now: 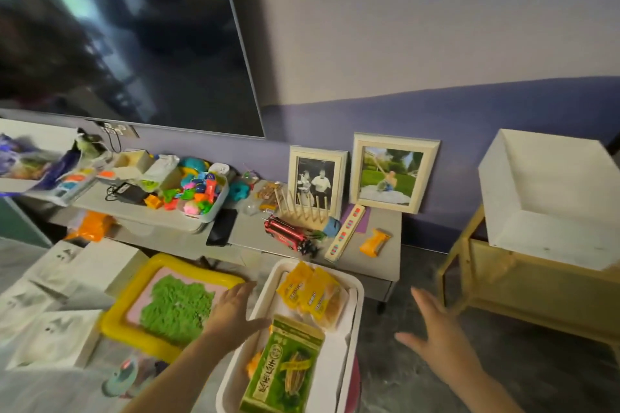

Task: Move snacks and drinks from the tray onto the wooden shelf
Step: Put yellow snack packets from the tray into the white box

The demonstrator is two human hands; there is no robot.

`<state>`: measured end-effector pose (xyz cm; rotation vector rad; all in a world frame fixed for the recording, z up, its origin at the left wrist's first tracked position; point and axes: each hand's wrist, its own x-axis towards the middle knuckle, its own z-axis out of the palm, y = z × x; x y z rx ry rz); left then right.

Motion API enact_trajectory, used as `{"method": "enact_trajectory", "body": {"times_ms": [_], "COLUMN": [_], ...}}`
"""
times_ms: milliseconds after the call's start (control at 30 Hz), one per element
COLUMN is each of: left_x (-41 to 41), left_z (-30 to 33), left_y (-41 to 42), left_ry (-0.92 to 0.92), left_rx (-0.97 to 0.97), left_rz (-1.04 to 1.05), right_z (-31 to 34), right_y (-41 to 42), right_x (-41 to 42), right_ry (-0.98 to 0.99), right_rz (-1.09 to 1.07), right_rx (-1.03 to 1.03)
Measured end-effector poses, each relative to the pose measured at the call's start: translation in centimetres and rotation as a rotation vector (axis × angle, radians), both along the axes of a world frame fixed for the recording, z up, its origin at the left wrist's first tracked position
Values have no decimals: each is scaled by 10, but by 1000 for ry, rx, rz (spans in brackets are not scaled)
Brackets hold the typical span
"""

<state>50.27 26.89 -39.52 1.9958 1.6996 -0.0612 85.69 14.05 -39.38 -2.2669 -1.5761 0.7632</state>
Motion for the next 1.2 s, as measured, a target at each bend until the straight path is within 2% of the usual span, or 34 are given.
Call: {"method": "enact_trajectory", "body": {"times_ms": [233, 433, 667, 900, 967, 1033, 1200], "left_x": [9, 19, 37, 58, 60, 60, 58], "left_z": [-81, -126, -151, -166, -167, -167, -162], "left_y": [25, 53, 77, 86, 86, 87, 81], "left_ry": [-136, -121, -151, -293, -337, -298, -219], "left_rx": [-48, -65, -32, -25, -63, -76, -94], "left_rz": [42, 71, 83, 132, 173, 200, 224], "right_z": [-88, -146, -162, -179, -179, -176, -164], "right_y": [78, 126, 166, 178, 176, 173, 160], "right_x": [-68, -100, -113, -106, -103, -100, -89], "right_ry": [40, 55, -138, -162, -150, -125, -9], "right_rz": [142, 202, 352, 481, 460, 419, 321], "right_rx": [-58, -14, 38, 42, 95, 128, 75]}}
